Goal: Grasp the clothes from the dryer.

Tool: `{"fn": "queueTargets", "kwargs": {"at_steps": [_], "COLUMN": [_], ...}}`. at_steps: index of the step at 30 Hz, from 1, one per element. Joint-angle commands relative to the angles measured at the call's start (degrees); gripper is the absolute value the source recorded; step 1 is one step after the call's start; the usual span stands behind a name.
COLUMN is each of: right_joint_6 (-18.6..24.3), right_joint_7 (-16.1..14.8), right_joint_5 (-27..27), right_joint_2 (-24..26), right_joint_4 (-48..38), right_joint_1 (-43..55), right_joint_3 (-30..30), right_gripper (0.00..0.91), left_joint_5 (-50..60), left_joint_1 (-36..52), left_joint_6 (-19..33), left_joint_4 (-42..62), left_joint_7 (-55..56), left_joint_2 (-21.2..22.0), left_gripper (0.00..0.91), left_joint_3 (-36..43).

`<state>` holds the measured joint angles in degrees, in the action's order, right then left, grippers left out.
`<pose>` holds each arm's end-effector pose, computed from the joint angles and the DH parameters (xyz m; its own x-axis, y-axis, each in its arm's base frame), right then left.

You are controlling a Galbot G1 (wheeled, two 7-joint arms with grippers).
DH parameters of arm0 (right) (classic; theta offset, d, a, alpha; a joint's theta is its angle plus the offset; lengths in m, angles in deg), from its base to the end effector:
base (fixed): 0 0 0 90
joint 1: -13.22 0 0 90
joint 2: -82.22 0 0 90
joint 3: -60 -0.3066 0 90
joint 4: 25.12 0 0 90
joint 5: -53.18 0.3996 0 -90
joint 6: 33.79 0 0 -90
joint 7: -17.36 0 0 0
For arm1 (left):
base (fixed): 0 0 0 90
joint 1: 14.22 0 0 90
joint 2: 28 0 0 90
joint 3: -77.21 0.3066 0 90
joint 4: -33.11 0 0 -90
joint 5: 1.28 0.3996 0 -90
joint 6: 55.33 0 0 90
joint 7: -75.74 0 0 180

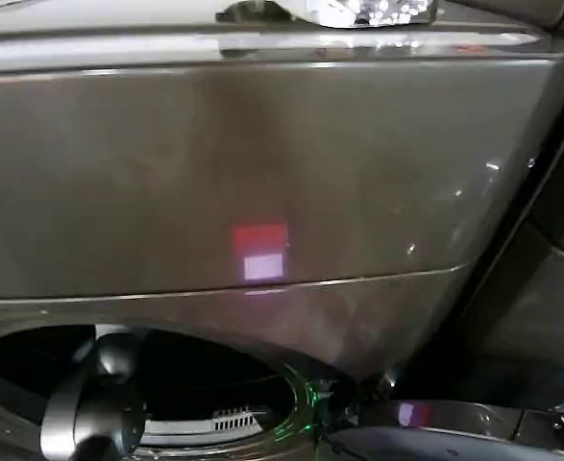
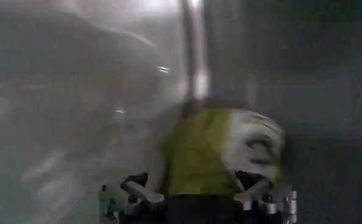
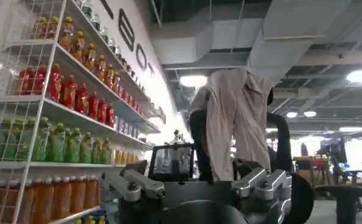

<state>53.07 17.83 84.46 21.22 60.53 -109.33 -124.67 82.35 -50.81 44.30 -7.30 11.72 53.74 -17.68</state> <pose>-0.0823 -0.5107 -0.0686 -0.1486 0.9274 -0.3432 0.9886 0.1482 -0.0276 0.6367 0.1096 -0.1512 -0.5157 0.0737 0.8536 0.8567 0.0329 0.5148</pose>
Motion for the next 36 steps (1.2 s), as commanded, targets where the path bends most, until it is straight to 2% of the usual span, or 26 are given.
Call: {"fn": "queueTargets", "kwargs": {"at_steps": [1,5,11,14,18,24,25,26,27,36], "right_joint_6": [0.3,0.8,1.5,2.0,2.6,3.1,3.2,3.3,3.3,3.2], "right_joint_7": [-0.1,-0.2,-0.4,-0.4,-0.7,-0.7,-0.7,-0.7,-0.7,-0.7], "right_joint_5": [0.3,0.0,-1.2,-1.6,-2.0,-2.2,-2.2,-2.2,-2.2,-2.2], "right_joint_2": [-0.2,-1.3,-2.0,-2.3,-2.9,-3.0,-3.0,-3.0,-3.0,-2.8], "right_joint_4": [0.5,1.2,1.1,0.9,0.9,0.5,0.4,0.3,0.3,0.3], "right_joint_1": [0.5,1.2,1.9,2.2,2.1,1.8,1.7,1.8,1.8,1.7], "right_joint_3": [0.7,2.0,3.2,3.7,4.1,4.0,4.0,3.9,3.9,3.6], "right_gripper": [0.907,0.907,0.907,0.907,0.907,0.907,0.907,0.907,0.907,0.907], "left_joint_5": [1.3,0.9,1.6,-2.1,-1.8,-4.8,-5.3,-5.5,-5.6,-7.3], "left_joint_1": [1.0,1.7,2.4,2.9,1.9,1.1,1.1,1.2,1.1,-1.8], "left_joint_6": [1.4,5.6,7.8,9.2,8.2,1.9,2.5,3.3,4.4,3.8], "left_joint_4": [4.4,6.4,9.2,11.9,13.4,13.5,13.4,13.5,13.3,4.3], "left_joint_7": [9.1,13.3,18.1,19.4,19.4,19.0,18.1,17.3,16.9,14.0], "left_joint_2": [-1.0,-0.9,-1.0,-1.2,-0.9,-1.5,-1.6,-1.6,-1.6,-1.6], "left_gripper": [0.907,0.907,0.907,0.907,0.907,0.907,0.907,0.08,0.0,0.0], "left_joint_3": [0.2,0.2,0.8,1.3,1.1,1.4,1.3,1.0,1.0,1.2]}}
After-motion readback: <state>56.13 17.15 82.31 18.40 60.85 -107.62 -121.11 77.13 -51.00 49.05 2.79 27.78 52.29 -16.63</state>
